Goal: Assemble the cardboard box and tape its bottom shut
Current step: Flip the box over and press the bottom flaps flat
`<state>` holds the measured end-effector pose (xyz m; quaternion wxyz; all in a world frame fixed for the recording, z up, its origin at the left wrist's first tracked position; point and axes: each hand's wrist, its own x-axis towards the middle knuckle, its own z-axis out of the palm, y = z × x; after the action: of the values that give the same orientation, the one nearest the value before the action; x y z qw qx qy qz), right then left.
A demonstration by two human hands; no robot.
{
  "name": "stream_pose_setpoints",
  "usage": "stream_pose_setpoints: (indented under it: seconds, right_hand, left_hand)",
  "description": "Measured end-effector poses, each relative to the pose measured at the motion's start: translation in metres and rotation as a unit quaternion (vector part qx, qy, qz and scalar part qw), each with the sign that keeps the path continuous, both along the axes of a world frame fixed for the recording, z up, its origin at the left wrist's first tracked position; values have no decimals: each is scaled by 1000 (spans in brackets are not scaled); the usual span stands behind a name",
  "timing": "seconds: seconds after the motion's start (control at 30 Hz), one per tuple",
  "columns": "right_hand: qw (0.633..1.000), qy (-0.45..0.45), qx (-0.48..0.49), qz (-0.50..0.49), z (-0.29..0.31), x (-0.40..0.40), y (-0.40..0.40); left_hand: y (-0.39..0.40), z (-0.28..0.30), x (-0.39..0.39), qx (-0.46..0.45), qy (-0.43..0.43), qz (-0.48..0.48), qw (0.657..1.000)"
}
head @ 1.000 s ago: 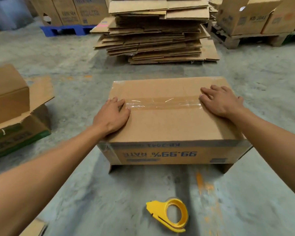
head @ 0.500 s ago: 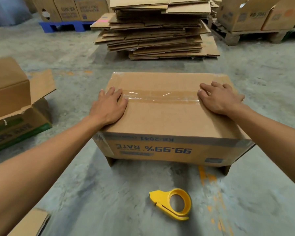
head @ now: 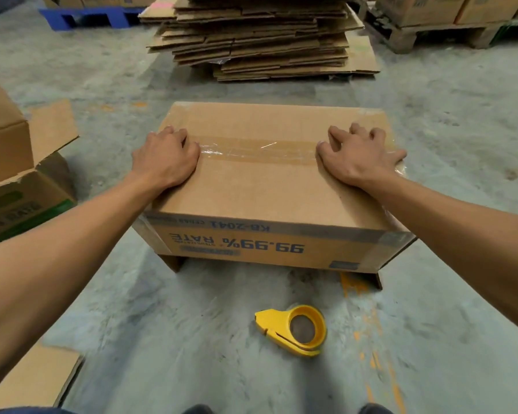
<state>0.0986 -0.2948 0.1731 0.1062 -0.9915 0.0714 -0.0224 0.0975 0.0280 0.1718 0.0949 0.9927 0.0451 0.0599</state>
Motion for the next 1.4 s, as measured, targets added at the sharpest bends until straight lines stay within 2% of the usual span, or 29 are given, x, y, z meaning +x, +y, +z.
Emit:
stream_pose_setpoints:
  seconds: [0.33, 0.53, 0.77, 0.83, 0.87, 0.93, 1.0, 1.1, 1.2, 1.4]
  right_hand:
    - [1000, -2, -17, 1, -6, -3, 0]
    - [996, 20, -57, -70, 5, 4, -46]
    - [997, -10, -33, -66, 4, -7, -21]
    - [999, 20, -5, -38, -16, -12, 1]
    - [998, 65, 15, -14, -34, -20, 15]
    - [990, 131, 41, 43, -77, -35, 43]
    - [984, 151, 30, 86, -102, -34, 58]
    - [986, 132, 1, 105, -113, -29, 59]
    - [991, 87, -7, 100, -125, -24, 54]
    - [994, 75, -29, 76, -123, -6, 19]
  left_hand:
    - [-12, -8, -9, 6, -37, 35, 999]
    - [-63, -28, -11, -19, -14, 31, 999]
    - [-39, -35, -13, -51, -46, 27, 997]
    - [-14, -38, -16, -43, -33, 57, 997]
    - [2, -42, -21, -31, -10, 73, 997]
    - [38, -66, -36, -13, 38, 75, 996]
    - [59, -93, -53, -17, 92, 72, 993]
    - [64, -123, -66, 11, 133, 63, 989]
    - [55, -136, -62, 37, 95, 79, 992]
    - [14, -140, -39, 22, 75, 69, 995]
